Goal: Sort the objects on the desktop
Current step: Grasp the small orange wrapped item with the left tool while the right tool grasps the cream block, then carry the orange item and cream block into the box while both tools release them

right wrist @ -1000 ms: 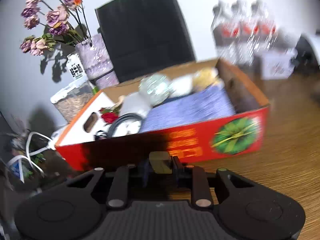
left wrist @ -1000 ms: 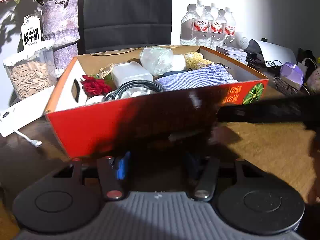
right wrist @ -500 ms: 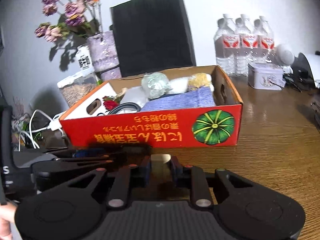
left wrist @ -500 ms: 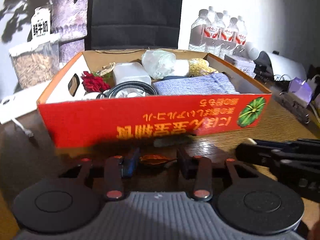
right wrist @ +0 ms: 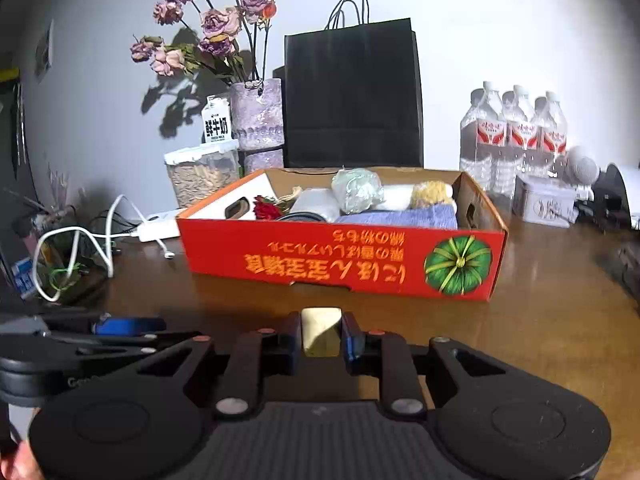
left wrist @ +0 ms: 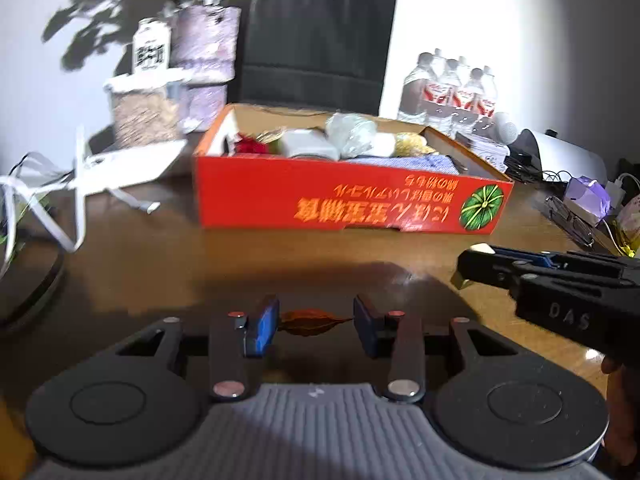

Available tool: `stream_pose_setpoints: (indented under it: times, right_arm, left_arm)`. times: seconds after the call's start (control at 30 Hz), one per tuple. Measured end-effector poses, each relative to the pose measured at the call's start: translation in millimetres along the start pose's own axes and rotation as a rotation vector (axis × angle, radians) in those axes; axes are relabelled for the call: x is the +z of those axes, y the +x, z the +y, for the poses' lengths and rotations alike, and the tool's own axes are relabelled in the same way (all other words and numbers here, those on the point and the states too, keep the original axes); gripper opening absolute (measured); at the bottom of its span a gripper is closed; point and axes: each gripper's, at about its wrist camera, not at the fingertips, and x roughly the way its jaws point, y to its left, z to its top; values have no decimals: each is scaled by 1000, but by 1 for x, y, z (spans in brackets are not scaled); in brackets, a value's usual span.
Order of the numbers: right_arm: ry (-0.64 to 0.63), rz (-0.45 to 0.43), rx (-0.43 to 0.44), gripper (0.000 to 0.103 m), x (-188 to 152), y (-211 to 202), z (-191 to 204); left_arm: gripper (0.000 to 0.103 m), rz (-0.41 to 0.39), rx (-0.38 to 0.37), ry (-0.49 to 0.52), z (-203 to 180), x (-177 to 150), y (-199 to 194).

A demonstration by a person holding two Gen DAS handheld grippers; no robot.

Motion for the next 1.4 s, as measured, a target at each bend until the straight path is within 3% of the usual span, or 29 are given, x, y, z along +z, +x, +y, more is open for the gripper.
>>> stream_pose_setpoints:
  times: [0.33,0.57,0.8,0.93,1.03,1.23,1.4]
  right_arm:
    - [13,-13,-13,20,-20,-45,12]
    - [24,-53,-54,20,-10,-63,2]
    - [-8,-133,-128,20,37,-64,-22]
    - [-9,-159,-103,20,82,-53,-42]
    - [-26,-121,-68,20,115,-24,-57]
    - [63,169,17,20,165,71,-90]
    - [144,395,13,20,171,141,-105]
  left_arm:
    - [42,-72,-25,23,-10,-16,-54]
    - [42,-120,-20,8,-7,-11,-67]
    - [42,-211,1,-6,10,29,-68]
    - [42,-266,-18,3,20,69,-57]
    - [42,-216,-80,-21,24,97,-28]
    - [42,24,-138,-23,21,153,57]
    - [42,258,-156,4,12,181,122]
